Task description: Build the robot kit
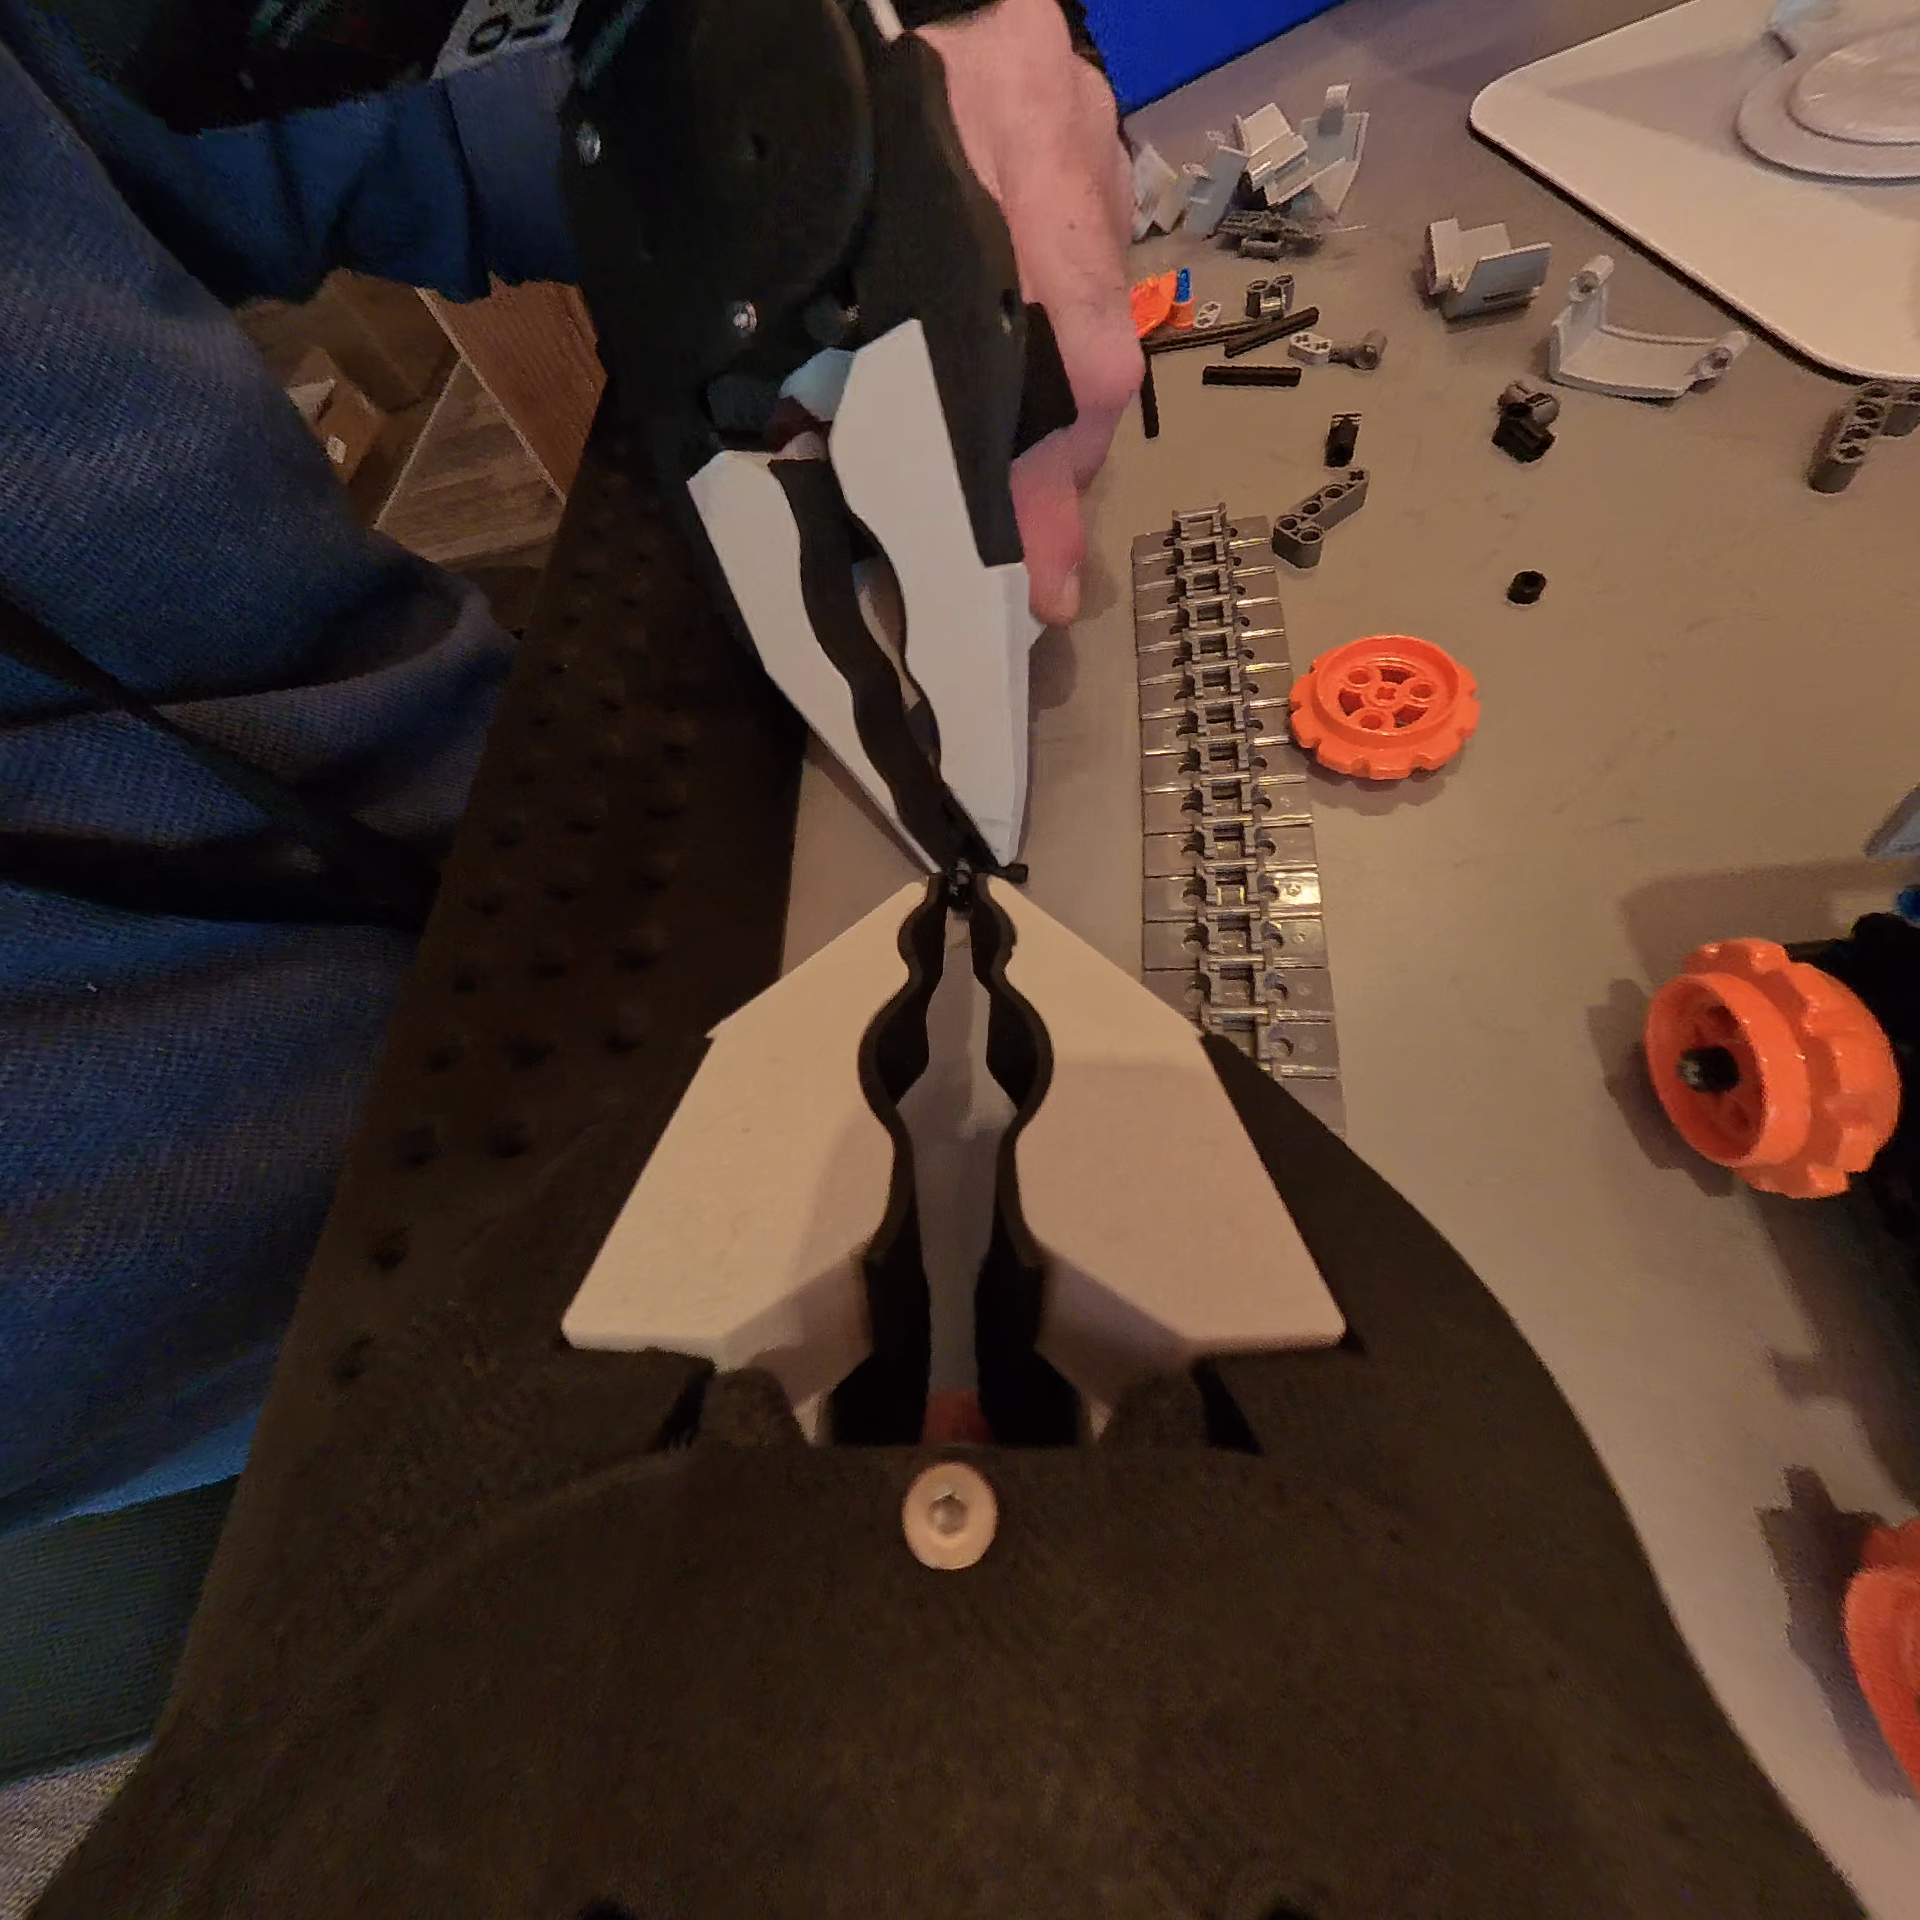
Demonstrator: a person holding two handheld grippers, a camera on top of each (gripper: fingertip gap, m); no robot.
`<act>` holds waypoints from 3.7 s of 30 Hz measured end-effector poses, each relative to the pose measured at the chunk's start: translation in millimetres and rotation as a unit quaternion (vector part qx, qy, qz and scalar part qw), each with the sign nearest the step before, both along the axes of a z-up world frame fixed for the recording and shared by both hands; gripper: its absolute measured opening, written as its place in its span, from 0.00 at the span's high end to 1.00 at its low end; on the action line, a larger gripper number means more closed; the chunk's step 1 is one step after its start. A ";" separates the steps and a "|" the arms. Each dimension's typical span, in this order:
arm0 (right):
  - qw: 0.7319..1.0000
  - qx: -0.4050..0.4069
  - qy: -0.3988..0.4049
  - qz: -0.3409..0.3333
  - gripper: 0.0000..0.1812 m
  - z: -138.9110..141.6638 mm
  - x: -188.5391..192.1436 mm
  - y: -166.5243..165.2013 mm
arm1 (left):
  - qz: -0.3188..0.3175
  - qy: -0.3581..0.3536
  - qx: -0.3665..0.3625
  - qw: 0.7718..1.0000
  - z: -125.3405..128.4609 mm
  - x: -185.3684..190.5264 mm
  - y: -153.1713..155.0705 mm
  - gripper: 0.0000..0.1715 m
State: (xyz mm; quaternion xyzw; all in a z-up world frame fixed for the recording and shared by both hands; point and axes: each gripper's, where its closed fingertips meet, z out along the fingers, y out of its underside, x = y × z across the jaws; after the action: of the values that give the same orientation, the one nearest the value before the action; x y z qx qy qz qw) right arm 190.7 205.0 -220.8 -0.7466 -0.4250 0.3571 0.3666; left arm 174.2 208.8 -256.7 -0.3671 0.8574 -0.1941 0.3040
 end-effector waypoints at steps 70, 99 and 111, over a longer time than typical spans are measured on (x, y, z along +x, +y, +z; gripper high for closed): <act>0.960 0.209 -0.189 0.003 0.84 -6.0 -2.6 15.4 | 0.044 -0.182 0.084 0.979 30.9 15.1 1.2 0.96; 0.972 0.164 -0.171 -0.008 0.86 -14.6 17.3 7.7 | 0.051 -0.102 0.060 0.992 7.2 11.4 -3.7 0.86; 0.975 0.183 -0.114 -0.048 0.88 2.5 26.1 21.8 | 0.195 -0.132 0.121 0.964 77.3 -65.1 89.1 0.82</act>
State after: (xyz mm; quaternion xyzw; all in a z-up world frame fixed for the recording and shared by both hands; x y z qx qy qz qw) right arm 216.9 226.8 -218.3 -0.7221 -0.4861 0.1679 0.4627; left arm 109.1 298.0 -179.4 -0.4588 0.7383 -0.0725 0.4890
